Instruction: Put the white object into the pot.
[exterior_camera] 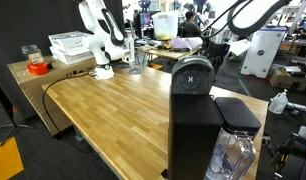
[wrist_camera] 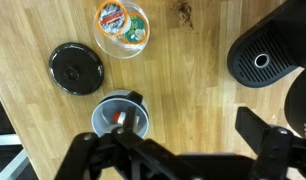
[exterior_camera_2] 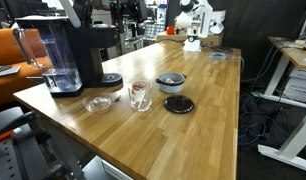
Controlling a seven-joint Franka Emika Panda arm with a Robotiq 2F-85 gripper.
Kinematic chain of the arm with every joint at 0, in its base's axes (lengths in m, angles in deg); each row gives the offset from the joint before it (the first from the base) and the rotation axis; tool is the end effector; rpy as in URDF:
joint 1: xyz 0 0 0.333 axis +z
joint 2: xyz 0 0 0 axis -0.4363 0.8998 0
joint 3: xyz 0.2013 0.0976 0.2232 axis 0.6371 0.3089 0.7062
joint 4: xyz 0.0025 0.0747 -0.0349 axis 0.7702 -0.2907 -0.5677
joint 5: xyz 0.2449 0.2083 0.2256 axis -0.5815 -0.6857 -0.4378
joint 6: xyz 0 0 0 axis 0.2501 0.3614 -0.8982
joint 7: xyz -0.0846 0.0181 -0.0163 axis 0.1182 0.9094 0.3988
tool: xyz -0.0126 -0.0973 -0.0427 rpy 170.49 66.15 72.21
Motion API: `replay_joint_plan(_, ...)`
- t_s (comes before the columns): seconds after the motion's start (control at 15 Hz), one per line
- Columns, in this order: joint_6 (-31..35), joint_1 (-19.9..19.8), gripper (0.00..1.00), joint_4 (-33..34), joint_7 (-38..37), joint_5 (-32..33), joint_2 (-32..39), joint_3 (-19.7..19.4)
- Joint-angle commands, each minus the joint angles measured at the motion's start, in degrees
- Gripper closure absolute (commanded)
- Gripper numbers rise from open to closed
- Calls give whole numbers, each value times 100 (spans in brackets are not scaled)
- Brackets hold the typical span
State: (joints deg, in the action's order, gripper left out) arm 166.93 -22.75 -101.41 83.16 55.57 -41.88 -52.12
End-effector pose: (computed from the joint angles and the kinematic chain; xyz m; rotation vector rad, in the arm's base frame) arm 0.5384 0.0400 0.3528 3.1091 0.1759 0.1503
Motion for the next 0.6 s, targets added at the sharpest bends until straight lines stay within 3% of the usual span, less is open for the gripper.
replay_joint_plan(0.0,478,-17,0,-845,-401,260,-697,37)
replay_joint_plan(0.07,164,-30,0,-450,-177,87,-380,44)
replay_joint_plan(0.53,189,-29,0,-515,-199,90,-418,49)
